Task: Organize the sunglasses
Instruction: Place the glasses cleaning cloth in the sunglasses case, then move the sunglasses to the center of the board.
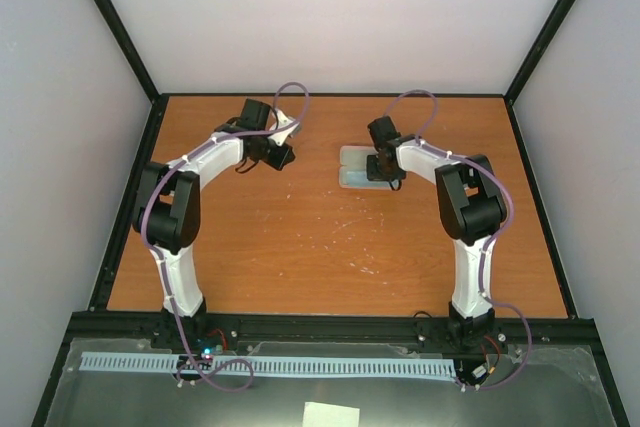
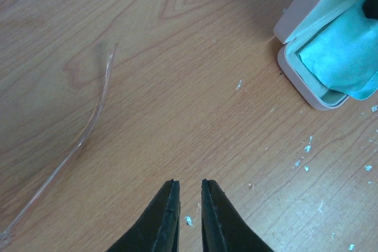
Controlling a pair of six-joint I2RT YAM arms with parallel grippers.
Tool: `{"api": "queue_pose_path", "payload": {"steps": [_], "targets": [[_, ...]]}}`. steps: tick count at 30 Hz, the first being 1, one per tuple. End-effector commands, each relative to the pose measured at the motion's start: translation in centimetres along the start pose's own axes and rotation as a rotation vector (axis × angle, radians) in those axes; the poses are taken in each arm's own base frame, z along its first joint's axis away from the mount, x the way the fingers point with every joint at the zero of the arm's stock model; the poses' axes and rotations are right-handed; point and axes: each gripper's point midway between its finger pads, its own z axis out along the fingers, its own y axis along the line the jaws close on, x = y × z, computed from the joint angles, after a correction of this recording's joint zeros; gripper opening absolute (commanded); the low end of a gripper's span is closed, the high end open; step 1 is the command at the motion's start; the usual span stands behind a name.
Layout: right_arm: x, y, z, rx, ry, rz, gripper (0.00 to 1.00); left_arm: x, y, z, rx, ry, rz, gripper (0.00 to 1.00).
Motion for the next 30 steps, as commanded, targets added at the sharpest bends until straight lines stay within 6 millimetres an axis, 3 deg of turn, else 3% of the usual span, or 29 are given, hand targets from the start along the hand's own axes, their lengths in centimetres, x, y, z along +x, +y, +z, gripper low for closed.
{"api": "queue_pose_path", "payload": {"steps": [1,4,5,7,11,13,16,22,23,24,25,27,30], "targets": [[-0.5,1.0,-1.4,-0.016,-0.019,0.007,0.03,-1.7,0.8,-1.6,-0.034,-0.067,0.005,0.19],[-4.0,1.7,-5.7,-0.043,-0.145,0.018,0.15,-2.4,3.6,-2.4,-0.084,-0.100,-0.024,0.41],[-5.2,2.0,-7.4,-0.055,-0.190,0.025,0.24,-2.7,5.1,-2.8,-0.106,-0.107,-0.034,0.43],[-7.5,2.6,-10.6,-0.089,-0.266,0.040,0.33,-3.7,8.7,-4.1,-0.157,-0.131,-0.047,0.43],[-10.2,5.4,-15.0,-0.221,-0.333,0.054,0.34,-5.1,14.3,-5.5,-0.221,-0.129,0.008,0.42],[-10.3,7.4,-15.2,-0.285,-0.304,0.026,0.34,-5.2,16.2,-5.0,-0.243,-0.088,0.086,0.43],[-9.5,10.0,-14.5,-0.328,-0.242,-0.030,0.35,-3.5,18.6,-2.7,-0.253,0.040,0.158,0.44],[-8.1,17.1,-12.0,-0.465,-0.111,-0.164,0.52,-1.6,21.5,-3.9,-0.268,0.039,0.077,0.47],[-8.0,18.5,-11.6,-0.458,-0.104,-0.207,0.52,-1.1,21.7,-4.1,-0.268,0.043,0.070,0.47],[-9.2,20.1,-12.7,-0.459,-0.143,-0.243,0.52,-0.5,21.6,-4.2,-0.265,0.055,0.067,0.47],[-8.7,21.0,-11.4,-0.444,-0.118,-0.264,0.52,0.0,21.3,-4.1,-0.255,0.067,0.063,0.47],[-8.8,21.7,-11.1,-0.447,-0.112,-0.264,0.51,0.6,20.4,-4.1,-0.223,0.075,0.058,0.49],[-9.7,22.3,-11.3,-0.472,-0.166,-0.247,0.54,0.7,20.7,-4.5,-0.263,0.068,0.073,0.53]]}}
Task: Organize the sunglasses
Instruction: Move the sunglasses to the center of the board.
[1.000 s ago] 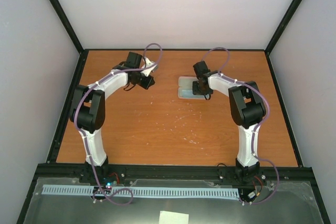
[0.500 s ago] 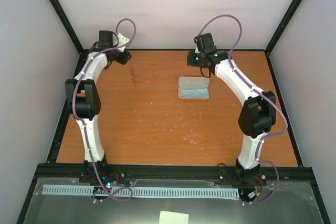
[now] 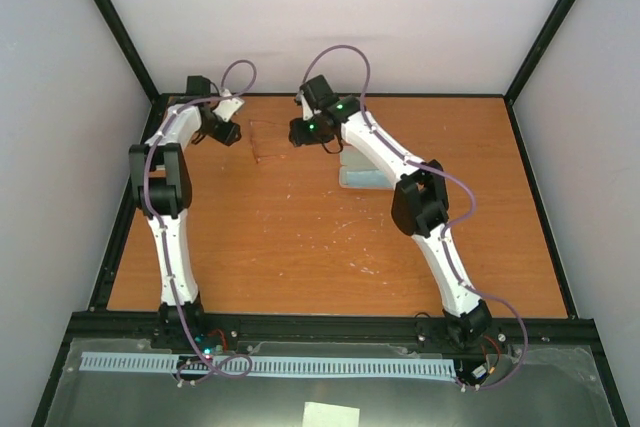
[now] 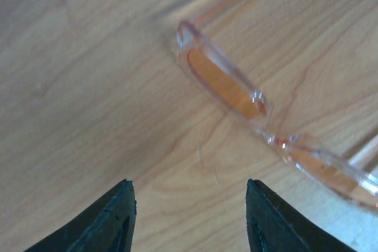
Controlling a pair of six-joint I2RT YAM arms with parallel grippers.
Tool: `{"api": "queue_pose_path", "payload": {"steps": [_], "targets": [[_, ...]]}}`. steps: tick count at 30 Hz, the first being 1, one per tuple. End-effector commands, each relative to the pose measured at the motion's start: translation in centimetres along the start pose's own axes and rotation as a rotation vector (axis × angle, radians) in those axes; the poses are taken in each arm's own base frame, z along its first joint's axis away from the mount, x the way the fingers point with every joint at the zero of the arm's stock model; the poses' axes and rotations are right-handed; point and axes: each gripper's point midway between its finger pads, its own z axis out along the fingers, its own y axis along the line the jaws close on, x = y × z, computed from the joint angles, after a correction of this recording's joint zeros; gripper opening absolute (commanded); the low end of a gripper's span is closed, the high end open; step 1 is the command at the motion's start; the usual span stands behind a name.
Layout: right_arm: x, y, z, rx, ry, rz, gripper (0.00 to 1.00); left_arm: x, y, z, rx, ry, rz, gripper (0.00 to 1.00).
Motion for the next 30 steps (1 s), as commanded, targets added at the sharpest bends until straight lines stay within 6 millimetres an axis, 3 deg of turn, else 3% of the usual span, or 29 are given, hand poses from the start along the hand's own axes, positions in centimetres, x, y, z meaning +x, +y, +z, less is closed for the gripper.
{"api": "queue_pose_path", "payload": {"steps": [1,4,7,10,15,18,23,30], "targets": [[-0.8,1.2,-1.6,-0.034,-0.027,-0.014,0.55,-0.7,0.7,-2.8,-0.063,-0.034,0.054,0.53],[-0.3,1.7,-0.1,-0.072,-0.003,-0.003,0.54,0.7,0.8,-2.2,-0.089,0.004,0.087,0.53],[0.5,1.5,1.1,-0.068,0.030,0.024,0.29,1.3,0.6,-1.5,-0.076,0.017,0.077,0.51],[0.8,1.0,1.4,-0.051,0.018,0.031,0.18,1.7,1.1,-0.5,-0.097,0.015,0.058,0.51],[1.5,0.7,1.3,-0.037,0.035,0.032,0.17,0.8,4.9,0.8,-0.261,-0.002,0.051,0.52],[2.1,0.5,1.2,-0.027,0.042,0.029,0.17,-1.1,6.4,1.1,-0.297,-0.051,0.048,0.52],[3.4,-0.2,1.0,-0.005,0.055,0.039,0.16,-4.4,5.5,2.0,-0.167,-0.140,0.038,0.52],[3.7,-0.4,0.3,0.005,0.050,0.039,0.15,-4.5,3.7,3.9,-0.032,-0.163,0.001,0.52]]}}
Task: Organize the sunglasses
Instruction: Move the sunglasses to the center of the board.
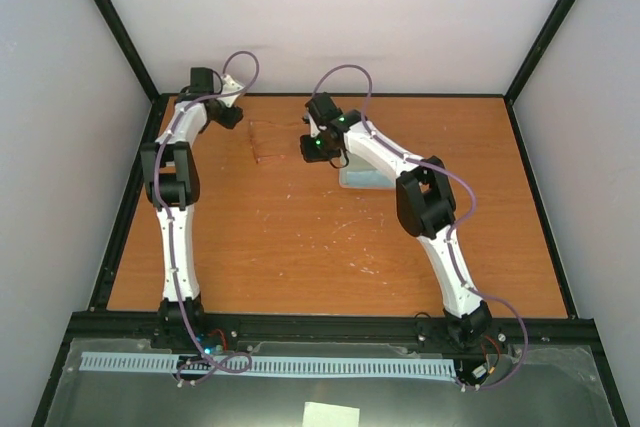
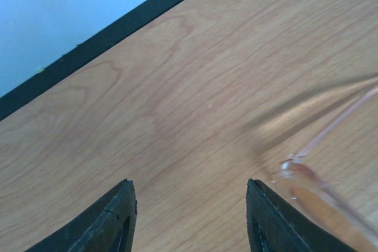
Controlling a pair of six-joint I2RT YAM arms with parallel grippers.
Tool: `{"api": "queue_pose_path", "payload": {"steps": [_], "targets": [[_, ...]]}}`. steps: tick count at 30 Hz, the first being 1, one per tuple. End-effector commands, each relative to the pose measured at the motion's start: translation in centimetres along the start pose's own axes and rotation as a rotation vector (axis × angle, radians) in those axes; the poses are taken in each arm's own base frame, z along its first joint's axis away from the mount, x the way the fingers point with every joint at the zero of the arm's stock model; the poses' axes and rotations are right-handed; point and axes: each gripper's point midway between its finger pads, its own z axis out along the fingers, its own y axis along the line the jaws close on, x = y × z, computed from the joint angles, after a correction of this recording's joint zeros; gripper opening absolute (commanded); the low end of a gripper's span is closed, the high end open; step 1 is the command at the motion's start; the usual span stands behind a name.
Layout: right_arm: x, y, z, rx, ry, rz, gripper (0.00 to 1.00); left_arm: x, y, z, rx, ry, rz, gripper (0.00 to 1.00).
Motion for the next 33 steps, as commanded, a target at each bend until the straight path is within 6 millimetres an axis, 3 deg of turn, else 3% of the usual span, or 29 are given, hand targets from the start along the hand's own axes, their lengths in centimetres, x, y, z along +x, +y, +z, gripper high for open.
{"api": "queue_pose_path", "payload": {"steps": [1,11,15,19,24,28,33], "targets": [[-2.1,1.4,-3.2,-0.017,-0.093,-0.017,0.15,0.2,-2.1,0.7,0.123,-0.024,-0.047,0.52],[-2.3,1.3,-3.9,-0.001,-0.103,-0.034,0.15,0.9,-2.9,2.1,0.159,-0.027,-0.038,0.52],[-2.3,1.2,-4.0,0.001,-0.103,-0.031,0.15,1.0,-4.3,2.0,0.204,-0.019,-0.029,0.52],[-2.1,1.2,-4.0,0.000,-0.098,-0.027,0.17,1.7,-6.9,1.4,0.296,-0.019,-0.039,0.50],[-2.0,1.5,-3.5,-0.020,-0.090,-0.020,0.28,2.8,-10.5,0.0,0.389,0.003,-0.041,0.47],[-2.0,2.3,-2.7,-0.069,-0.072,-0.016,0.39,4.0,-13.1,-0.9,0.439,0.023,-0.046,0.45],[-1.8,3.6,-1.7,-0.135,-0.050,-0.007,0.44,5.1,-16.3,-2.1,0.488,0.038,-0.053,0.44]]}}
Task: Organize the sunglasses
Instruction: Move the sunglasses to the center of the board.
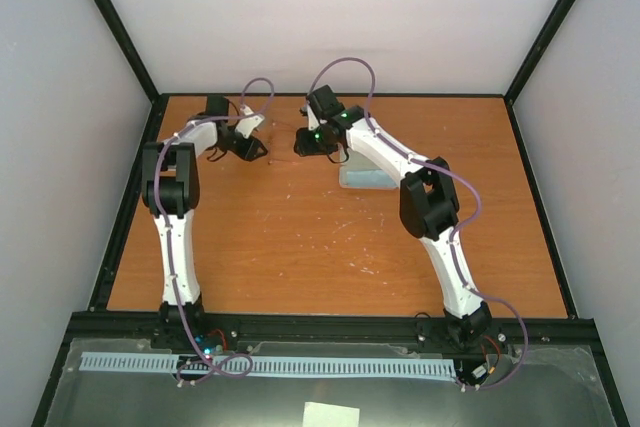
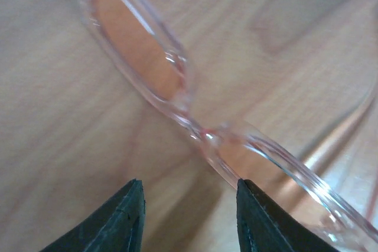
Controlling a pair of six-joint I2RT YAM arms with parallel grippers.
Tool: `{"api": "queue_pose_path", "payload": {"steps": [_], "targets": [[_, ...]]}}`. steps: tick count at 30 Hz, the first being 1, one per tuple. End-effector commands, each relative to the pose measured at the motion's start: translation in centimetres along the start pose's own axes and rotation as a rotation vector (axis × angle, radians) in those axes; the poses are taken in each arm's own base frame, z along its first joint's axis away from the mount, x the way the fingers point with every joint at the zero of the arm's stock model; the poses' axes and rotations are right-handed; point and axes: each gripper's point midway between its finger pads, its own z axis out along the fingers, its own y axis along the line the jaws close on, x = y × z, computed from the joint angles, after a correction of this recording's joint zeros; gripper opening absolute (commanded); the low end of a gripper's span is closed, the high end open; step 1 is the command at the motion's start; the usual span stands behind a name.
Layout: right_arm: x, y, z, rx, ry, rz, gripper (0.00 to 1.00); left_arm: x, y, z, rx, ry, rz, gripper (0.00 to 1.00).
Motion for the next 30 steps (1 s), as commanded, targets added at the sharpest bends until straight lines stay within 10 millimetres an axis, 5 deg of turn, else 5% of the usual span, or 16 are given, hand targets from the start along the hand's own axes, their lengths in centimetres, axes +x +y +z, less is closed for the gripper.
{"api": "queue_pose_path", "payload": {"steps": [1,7,11,22,30], "targets": [[-0.1,1.9,1.0,-0.079,0.009,0.003,0.44,0.9,-3.7,0.2,0.074,0.012,-0.004,0.44],[0.2,2.5,2.5,-0.118,0.024,0.038,0.47,1.0,-6.0,-0.1,0.110,-0.003,-0.024,0.45],[-0.1,3.5,3.8,-0.126,0.020,0.010,0.50,1.0,-5.8,-0.4,0.084,-0.002,-0.041,0.47],[-0.5,3.0,6.5,-0.067,-0.030,0.011,0.54,2.1,2.8,-8.3,-0.253,-0.024,-0.115,0.49],[-0.3,3.2,7.4,-0.069,-0.034,-0.018,0.57,2.5,3.9,-10.3,-0.296,-0.041,-0.122,0.49]]}}
